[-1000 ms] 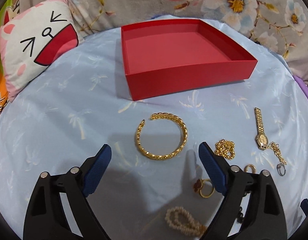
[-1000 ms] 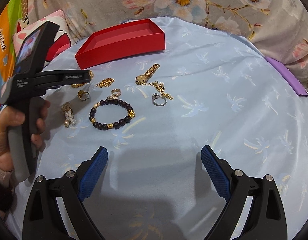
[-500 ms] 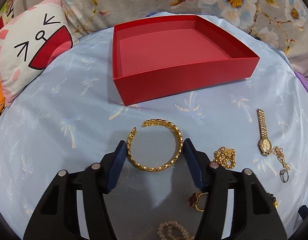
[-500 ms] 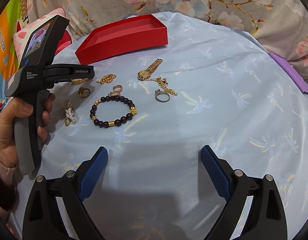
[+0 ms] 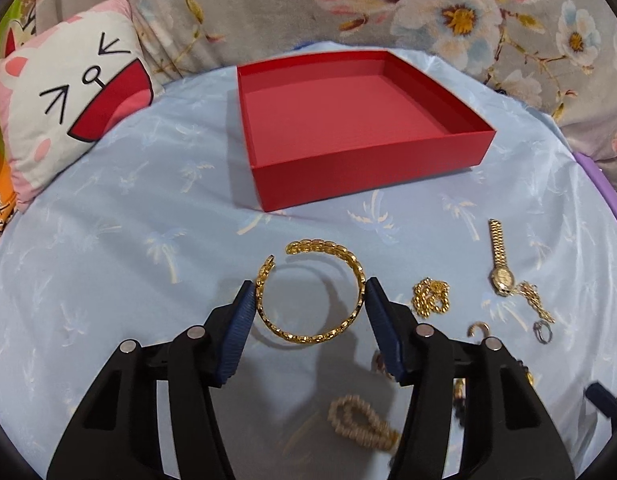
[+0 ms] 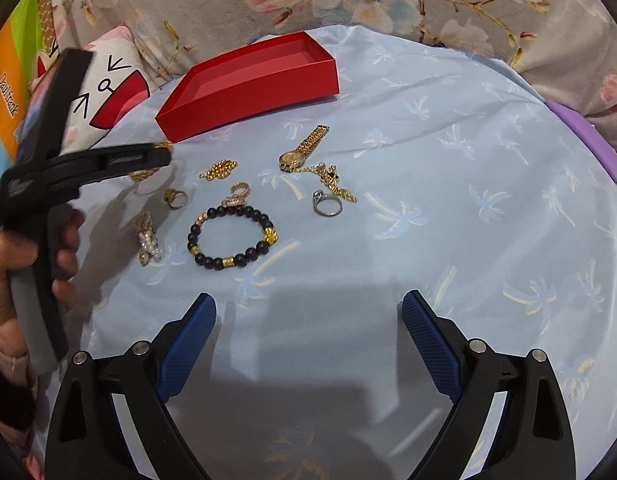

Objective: Organize jewelry
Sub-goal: 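Grasp the black bead bracelet with the right tool while the left tool lifts the bangle, then carry both pieces into the red tray and open both tools to release them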

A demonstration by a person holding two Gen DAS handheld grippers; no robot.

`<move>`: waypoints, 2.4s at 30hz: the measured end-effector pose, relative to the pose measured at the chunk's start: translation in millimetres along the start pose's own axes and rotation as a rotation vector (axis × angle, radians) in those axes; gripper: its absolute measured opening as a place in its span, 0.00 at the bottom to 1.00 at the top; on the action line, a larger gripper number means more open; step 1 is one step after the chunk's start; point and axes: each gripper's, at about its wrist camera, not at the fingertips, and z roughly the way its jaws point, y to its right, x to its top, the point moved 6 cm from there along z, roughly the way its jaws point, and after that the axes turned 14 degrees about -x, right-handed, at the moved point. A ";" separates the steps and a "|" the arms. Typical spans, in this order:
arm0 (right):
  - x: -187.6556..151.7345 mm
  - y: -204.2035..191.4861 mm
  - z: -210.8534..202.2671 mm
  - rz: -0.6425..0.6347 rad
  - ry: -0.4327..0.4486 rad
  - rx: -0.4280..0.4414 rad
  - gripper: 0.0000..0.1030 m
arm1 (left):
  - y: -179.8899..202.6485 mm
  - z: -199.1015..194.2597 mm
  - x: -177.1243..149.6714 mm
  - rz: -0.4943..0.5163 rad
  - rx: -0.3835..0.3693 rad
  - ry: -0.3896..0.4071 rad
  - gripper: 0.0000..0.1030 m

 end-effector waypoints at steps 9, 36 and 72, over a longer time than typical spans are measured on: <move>29.5 -12.6 17.2 -0.026 -0.029 0.031 0.57 | -1.5 -38.0 -32.2 0.014 -0.033 0.028 0.53; 36.8 -22.0 -1.8 -0.081 0.037 0.058 0.07 | -5.1 -47.2 -40.6 -0.009 -0.063 0.069 0.53; 364.4 -103.7 191.1 -0.125 0.075 0.133 0.07 | -57.6 129.9 208.1 0.007 -0.060 0.062 0.53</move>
